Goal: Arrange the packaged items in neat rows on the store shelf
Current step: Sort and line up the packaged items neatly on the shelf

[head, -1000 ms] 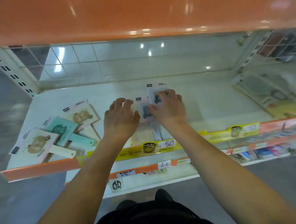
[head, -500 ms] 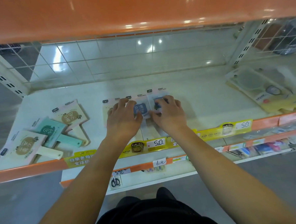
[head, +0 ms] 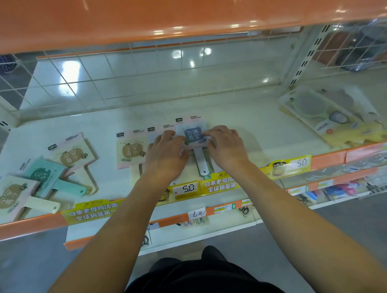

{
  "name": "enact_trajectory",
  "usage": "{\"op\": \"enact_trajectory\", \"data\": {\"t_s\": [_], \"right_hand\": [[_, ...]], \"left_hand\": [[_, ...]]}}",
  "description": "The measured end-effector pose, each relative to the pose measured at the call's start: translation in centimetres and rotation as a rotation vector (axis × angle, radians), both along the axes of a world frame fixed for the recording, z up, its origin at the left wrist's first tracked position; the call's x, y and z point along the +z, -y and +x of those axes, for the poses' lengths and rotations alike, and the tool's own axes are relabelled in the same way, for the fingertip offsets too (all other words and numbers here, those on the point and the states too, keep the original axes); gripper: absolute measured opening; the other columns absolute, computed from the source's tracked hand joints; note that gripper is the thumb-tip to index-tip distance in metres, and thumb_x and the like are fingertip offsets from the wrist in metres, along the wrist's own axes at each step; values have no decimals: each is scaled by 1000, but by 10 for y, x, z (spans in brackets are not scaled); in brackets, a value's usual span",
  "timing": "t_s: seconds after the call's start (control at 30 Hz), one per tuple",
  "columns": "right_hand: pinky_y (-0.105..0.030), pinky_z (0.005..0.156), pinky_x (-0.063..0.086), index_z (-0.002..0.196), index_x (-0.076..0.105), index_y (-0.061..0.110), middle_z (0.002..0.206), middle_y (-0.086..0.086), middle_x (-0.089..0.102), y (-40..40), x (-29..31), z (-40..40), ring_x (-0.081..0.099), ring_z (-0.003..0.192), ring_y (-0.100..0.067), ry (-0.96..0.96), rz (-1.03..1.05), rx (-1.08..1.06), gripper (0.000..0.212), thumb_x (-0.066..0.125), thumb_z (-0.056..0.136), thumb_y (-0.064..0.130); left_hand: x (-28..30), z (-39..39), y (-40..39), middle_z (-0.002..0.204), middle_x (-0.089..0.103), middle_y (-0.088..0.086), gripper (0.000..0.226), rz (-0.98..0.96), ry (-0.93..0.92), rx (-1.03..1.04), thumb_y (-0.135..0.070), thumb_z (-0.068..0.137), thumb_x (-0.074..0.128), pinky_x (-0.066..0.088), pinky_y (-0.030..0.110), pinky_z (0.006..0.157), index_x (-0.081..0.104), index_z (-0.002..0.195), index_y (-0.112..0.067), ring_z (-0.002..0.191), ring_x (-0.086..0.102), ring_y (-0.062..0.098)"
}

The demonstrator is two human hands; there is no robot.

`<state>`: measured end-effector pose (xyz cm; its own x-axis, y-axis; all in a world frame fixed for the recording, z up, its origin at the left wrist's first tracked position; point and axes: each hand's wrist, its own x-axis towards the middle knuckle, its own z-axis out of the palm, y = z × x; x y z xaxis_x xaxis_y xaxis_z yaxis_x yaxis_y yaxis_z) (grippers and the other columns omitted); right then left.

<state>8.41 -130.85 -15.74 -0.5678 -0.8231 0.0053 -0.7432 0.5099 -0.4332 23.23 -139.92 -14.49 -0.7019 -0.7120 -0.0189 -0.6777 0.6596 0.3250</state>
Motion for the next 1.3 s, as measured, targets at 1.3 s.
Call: {"op": "enact_trajectory", "data": {"t_s": [1.3], "right_hand": [[-45,102,37,138,50,30,143,-3,43,-24,1,3,35,132,-33,-55,-43,49,44,52,95,34]], "left_hand": [[0,3,-36,141,44,8,53,-106,-64,92,-26,87,54,32,46,104,45,139,-20,131,40,30]]}}
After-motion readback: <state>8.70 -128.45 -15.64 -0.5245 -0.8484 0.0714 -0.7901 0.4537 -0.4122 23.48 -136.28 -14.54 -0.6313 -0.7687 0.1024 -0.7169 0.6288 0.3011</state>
